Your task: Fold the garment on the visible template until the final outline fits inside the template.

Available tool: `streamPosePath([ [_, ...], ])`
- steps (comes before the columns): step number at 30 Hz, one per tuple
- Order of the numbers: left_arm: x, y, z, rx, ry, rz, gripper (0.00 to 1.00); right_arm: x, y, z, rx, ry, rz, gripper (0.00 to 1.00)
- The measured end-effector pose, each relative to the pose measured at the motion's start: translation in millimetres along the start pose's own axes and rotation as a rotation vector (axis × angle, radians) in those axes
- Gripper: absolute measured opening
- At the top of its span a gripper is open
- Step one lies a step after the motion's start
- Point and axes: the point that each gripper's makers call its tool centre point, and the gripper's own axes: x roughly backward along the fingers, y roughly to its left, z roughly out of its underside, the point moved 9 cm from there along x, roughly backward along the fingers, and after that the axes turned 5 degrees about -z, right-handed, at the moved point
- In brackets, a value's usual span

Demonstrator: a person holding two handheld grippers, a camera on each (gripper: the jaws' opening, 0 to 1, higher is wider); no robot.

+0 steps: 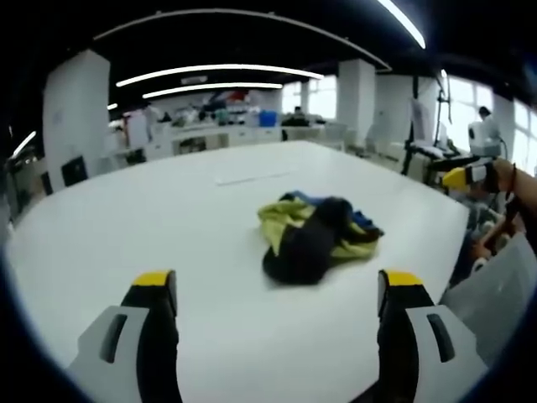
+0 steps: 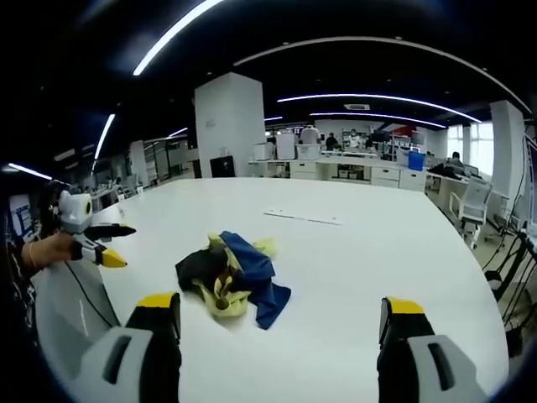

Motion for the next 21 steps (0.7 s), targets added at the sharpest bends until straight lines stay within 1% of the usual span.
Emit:
streamPosePath([
  [2, 0, 0.0, -3.6, 0.003, 0.001, -0.003, 0.95, -1, 0, -2.5, 0.009, 0.004, -0.016, 0.99],
  [5, 0, -0.1, -12.1, -0.008, -0.013, -0.002, 0.93, -3, 3, -7.5, 0.042, 0.015, -0.034, 0.98],
  [8, -1, -2.0, -20.2, -0.015, -0.027, 0.016, 0.89, -6, 5, -12.1, 0.056, 0.016, -0.058, 0.95],
  [9, -3, -3.5, -22.3, -0.024, -0.033, 0.033, 0.87, -9, 6, -14.5, 0.072, 0.009, -0.069, 0.93],
  [10, -6, -5.0, -23.9, -0.023, -0.027, 0.052, 0.84, -11, 6, -15.6, 0.079, 0.011, -0.079, 0.91],
  [11, -7, -6.5, -25.2, -0.023, -0.024, 0.066, 0.8, -15, 6, -16.8, 0.088, 0.023, -0.099, 0.89],
  [13, -12, -9.7, -28.0, -0.033, -0.033, 0.088, 0.72, -22, 6, -19.1, 0.118, 0.026, -0.121, 0.86],
  [17, -24, -14.9, -30.9, -0.054, -0.024, 0.115, 0.67, -38, 5, -21.5, 0.146, 0.043, -0.166, 0.77],
  [19, -31, -18.0, -31.2, -0.066, -0.009, 0.135, 0.64, -47, 5, -20.6, 0.155, 0.064, -0.18, 0.76],
  [21, -40, -20.0, -31.3, -0.069, 0.0, 0.144, 0.62, -56, 4, -18.8, 0.189, 0.088, -0.2, 0.75],
])
